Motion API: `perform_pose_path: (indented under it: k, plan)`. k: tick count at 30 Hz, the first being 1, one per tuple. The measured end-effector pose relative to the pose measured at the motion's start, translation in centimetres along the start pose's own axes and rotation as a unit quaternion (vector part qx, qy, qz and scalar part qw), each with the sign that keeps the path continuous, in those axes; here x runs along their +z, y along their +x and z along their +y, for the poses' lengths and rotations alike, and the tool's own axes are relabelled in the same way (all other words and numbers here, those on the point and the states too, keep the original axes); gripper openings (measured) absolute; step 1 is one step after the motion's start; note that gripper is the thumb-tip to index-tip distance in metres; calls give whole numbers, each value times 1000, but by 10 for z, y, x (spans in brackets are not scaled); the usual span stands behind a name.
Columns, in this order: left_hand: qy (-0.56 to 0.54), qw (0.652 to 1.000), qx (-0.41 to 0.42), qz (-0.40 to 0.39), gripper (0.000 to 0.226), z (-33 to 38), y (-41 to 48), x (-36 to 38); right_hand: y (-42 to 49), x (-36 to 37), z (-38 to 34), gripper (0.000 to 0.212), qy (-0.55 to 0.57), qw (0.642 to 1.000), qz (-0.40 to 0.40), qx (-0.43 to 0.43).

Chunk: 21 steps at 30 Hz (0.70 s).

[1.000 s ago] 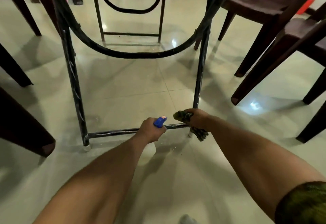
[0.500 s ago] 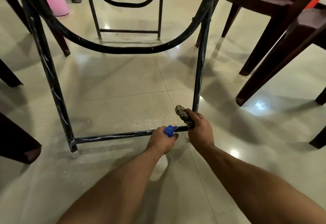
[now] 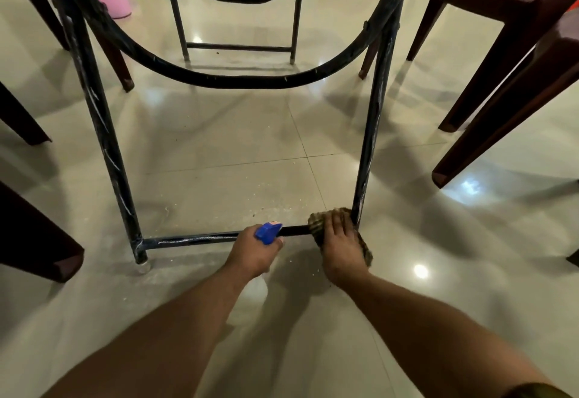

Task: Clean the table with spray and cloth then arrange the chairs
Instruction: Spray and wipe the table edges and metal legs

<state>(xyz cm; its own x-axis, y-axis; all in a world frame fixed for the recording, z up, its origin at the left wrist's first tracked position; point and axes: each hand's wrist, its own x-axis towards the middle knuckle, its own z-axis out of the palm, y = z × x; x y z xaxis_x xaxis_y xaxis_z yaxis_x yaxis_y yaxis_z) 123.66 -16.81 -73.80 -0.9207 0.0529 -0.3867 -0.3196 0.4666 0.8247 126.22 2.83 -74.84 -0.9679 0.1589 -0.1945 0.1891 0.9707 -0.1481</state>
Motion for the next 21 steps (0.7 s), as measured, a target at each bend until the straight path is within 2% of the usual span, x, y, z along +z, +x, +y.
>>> perform_pose_path:
  k: [1, 3, 5, 7, 9, 10, 11, 13, 15, 16, 19, 21]
  plan:
    - [-2, 1000, 1, 3, 16, 0, 0, -1, -2, 4, -21, 76, 28, 1000, -7, -11]
    - [-2, 1000, 10, 2, 14, 3, -1, -2, -11, 12, -45, 85, 54, 993, -52, -94]
    - [-3, 1000, 18, 4, 13, 6, -2, -3, -15, 7, -28, 94, 41, 984, -66, -159]
    - [2, 1000, 30, 1, 16, 10, -5, -7, -7, 3, 0, 92, 10, 995, -35, -96]
    - [6, 999, 39, -3, 19, 11, -9, -13, 0, 0, -4, 84, 3, 1000, -13, 25]
    - [10, 999, 42, -3, 19, 10, -10, -15, 3, -1, -20, 80, 21, 999, -12, 41]
    - [9, 999, 40, 0, 18, 6, -13, -17, 3, -2, -38, 79, 38, 999, -26, 21]
    - [3, 999, 35, -3, 14, 0, -16, -21, -2, -3, -57, 86, 49, 994, -54, -83]
    - [-3, 1000, 25, -3, 12, -9, -20, -24, -6, -9, -43, 90, 27, 986, -55, -156]
    - [-9, 1000, 20, 0, 13, -14, -22, -27, -3, -11, -32, 84, 20, 990, -37, -134]
    - [-15, 1000, 3, 15, 16, -26, -26, -32, 4, -11, -19, 73, -10, 1000, -12, 25]
    - [1, 1000, -11, 20, 23, -32, -27, -35, 3, 1, -38, 73, 14, 998, -14, 59]
